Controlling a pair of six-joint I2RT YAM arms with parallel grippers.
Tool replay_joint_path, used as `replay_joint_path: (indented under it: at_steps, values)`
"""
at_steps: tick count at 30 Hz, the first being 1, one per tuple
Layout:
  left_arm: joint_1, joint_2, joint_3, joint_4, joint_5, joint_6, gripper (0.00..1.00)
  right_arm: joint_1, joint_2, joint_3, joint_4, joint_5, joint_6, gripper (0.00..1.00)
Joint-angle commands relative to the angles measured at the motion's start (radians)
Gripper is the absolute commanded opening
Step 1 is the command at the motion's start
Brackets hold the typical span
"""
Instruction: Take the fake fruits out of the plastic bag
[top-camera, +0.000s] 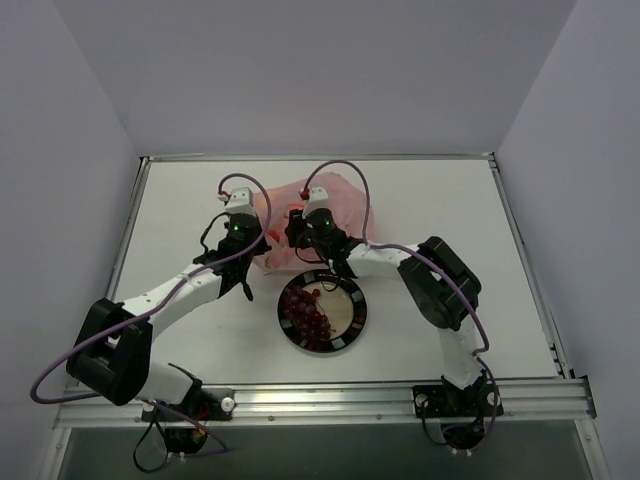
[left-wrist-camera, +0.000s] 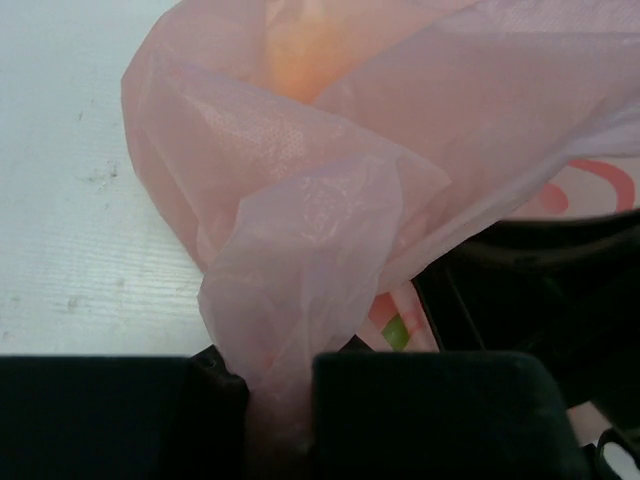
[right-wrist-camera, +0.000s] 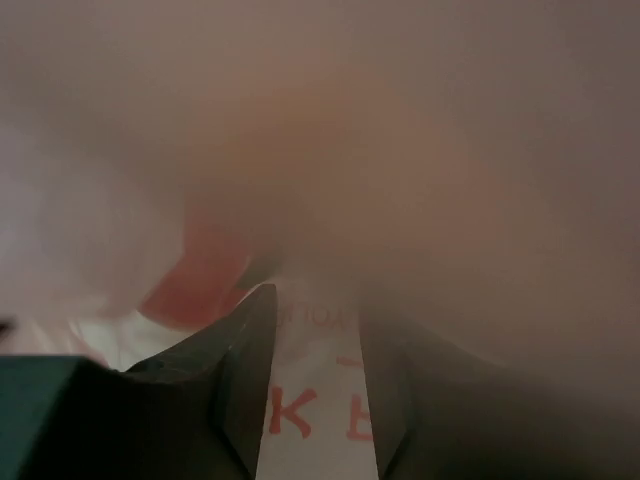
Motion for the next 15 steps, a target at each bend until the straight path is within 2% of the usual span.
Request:
replay_joint_path:
  at_steps: [1,4,9,12,15]
  values:
    - [0.024,0.027,0.117,0.084,0.086,0.036,0.02,-0.003,-0.099,-0.101,0.026,0.022,0.036,0.33]
    - [0.012,0.05,0.156,0.124,0.173,0.038,0.02,0.013,-0.178,-0.194,0.04,0.031,0.046,0.3]
    - [-0.049,0.057,0.19,0.124,0.213,0.082,0.02,0.013,-0.275,-0.284,0.054,0.079,0.062,0.29]
    - [-0.046,0.034,0.156,0.177,0.304,0.076,0.02,0.013,-0.301,-0.287,0.055,0.082,0.057,0.36]
    - [-0.043,0.0,0.118,0.15,0.295,0.074,0.02,0.011,-0.297,-0.267,0.058,0.111,0.045,0.45]
